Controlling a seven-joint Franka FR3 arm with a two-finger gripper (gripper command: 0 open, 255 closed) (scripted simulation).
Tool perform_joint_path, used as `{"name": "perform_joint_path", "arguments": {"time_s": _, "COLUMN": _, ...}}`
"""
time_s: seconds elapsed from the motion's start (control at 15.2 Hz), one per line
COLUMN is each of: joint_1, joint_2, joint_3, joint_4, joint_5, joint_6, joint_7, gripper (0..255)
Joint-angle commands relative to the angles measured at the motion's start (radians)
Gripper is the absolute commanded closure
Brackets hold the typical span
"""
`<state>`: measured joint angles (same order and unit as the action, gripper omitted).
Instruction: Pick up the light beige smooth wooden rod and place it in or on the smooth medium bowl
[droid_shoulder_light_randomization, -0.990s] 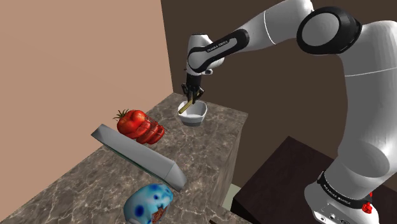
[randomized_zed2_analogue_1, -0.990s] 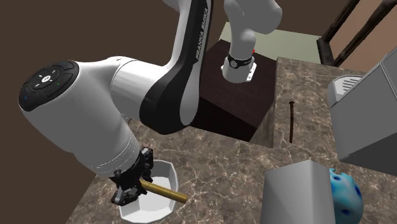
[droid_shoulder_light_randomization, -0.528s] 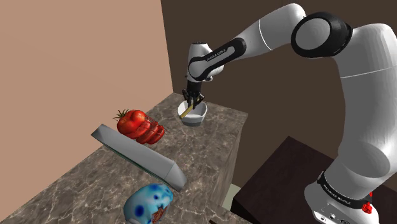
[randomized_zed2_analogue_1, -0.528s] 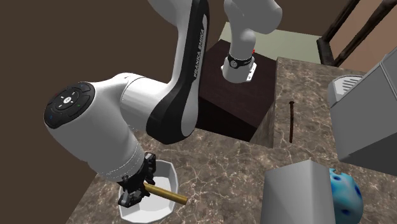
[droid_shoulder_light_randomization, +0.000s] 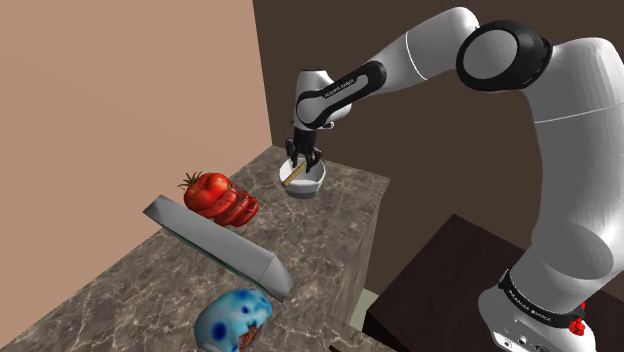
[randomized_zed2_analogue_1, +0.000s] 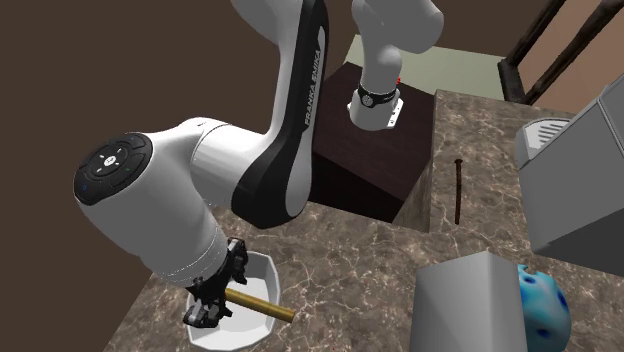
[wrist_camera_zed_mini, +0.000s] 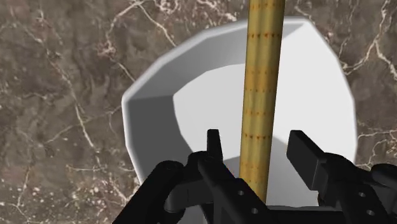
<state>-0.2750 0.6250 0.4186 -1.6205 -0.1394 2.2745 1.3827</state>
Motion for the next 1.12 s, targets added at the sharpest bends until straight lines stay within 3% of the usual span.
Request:
{"name": "perform_joint_path", "arguments": {"time_s": 0.0, "joint_1": 0.000, "joint_2": 0.002, "joint_3": 0.000, "joint_4": -0.001, "joint_5": 0.000, "joint_6": 0.001, "joint_7": 0.000, "gripper": 0}}
{"name": "perform_joint_path", "arguments": {"time_s": 0.26, "joint_1": 0.000, "joint_2": 0.002, "joint_3": 0.000, "joint_4": -0.001, "joint_5": 0.000, "joint_6": 0.001, "joint_7": 0.000, "gripper": 0}}
{"name": "perform_joint_path", "arguments": {"time_s": 0.53, "joint_1": -0.025, "joint_2": -0.072, "joint_3": 0.019, "joint_4": 0.014, "joint_5": 0.028, "joint_6": -0.086, "joint_7": -0.017, "gripper": 0}}
{"name": "perform_joint_path", "arguments": {"time_s": 1.06, "joint_1": -0.025, "joint_2": -0.072, "joint_3": 0.019, "joint_4": 0.014, "joint_5": 0.029, "joint_6": -0.086, "joint_7": -0.017, "gripper": 0}}
